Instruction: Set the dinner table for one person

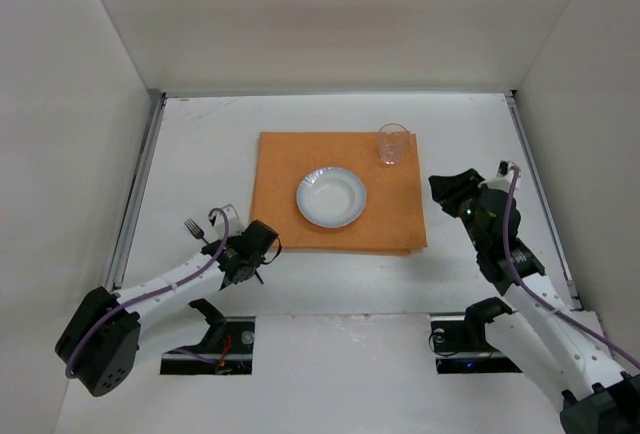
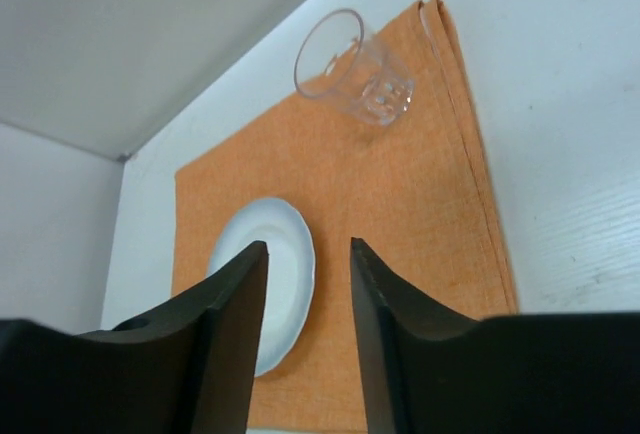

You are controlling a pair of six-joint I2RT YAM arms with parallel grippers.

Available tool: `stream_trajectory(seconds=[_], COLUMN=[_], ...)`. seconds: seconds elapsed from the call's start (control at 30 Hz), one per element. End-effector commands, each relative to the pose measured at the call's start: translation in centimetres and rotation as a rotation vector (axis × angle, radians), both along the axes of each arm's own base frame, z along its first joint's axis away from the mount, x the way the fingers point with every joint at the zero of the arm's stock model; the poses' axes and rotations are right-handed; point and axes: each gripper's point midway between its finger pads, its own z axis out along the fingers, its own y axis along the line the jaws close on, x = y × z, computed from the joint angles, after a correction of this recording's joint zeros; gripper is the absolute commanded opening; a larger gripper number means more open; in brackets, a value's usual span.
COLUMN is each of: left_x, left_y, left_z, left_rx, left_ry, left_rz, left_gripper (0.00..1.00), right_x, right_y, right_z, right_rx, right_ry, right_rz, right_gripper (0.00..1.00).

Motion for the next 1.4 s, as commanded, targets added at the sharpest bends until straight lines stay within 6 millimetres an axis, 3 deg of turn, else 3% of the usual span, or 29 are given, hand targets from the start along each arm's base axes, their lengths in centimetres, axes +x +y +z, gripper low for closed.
stream_trajectory(seconds=[0.0, 0.2, 0.47, 0.63, 0.77, 0.9, 0.97, 1.03, 1.17, 1.27, 1.37], left_x=[0.3, 0.1, -0.2, -0.1, 1.0, 2.7, 3.8, 5.4, 7.3, 8.1, 9.2], left_y=[-0.7, -0.3, 0.3, 0.7, -0.4, -4.6, -7.7, -12.4, -22.7, -28.1, -31.4], left_z=[0.2, 0.3, 2.2, 5.6, 10.1, 13.6, 15.2, 16.7, 17.9, 18.1, 17.9], left_rx=[-0.037, -0.04, -0.079, -0.079, -0.081, -0.048, -0.032, -0.046, -0.209, -0.274, -0.288], left_ry=[0.014, 0.002, -0.08, -0.168, -0.282, -0.346, -0.385, -0.425, -0.441, -0.441, -0.443], left_rz=[0.016, 0.023, 0.036, 0.039, -0.019, -0.144, -0.216, -0.314, -0.514, -0.587, -0.611], left_gripper=[0.18, 0.06, 0.03, 0.03, 0.03, 0.03, 0.04, 0.04, 0.04, 0.04, 0.05], right_x=[0.2, 1.1, 1.4, 1.5, 1.9, 1.9, 1.9, 1.8, 1.7, 1.6, 1.6], right_y=[0.8, 1.3, 1.3, 1.3, 1.1, 0.5, 0.4, 0.3, 0.3, 0.3, 0.1], right_z=[2.9, 2.6, 2.3, 1.3, 0.3, -0.3, -0.2, -0.3, -0.9, -0.7, -1.0], right_rx=[0.003, -0.001, -0.008, -0.011, -0.039, -0.061, -0.061, -0.059, -0.05, -0.043, -0.037], right_ry=[-0.055, -0.047, -0.05, -0.048, -0.036, -0.029, -0.035, -0.036, -0.024, -0.032, -0.028], right_rz=[0.066, 0.067, 0.067, 0.066, 0.056, 0.024, 0.021, 0.021, 0.024, 0.024, 0.017], right_gripper=[0.49, 0.54, 0.55, 0.56, 0.56, 0.56, 0.56, 0.56, 0.57, 0.57, 0.57])
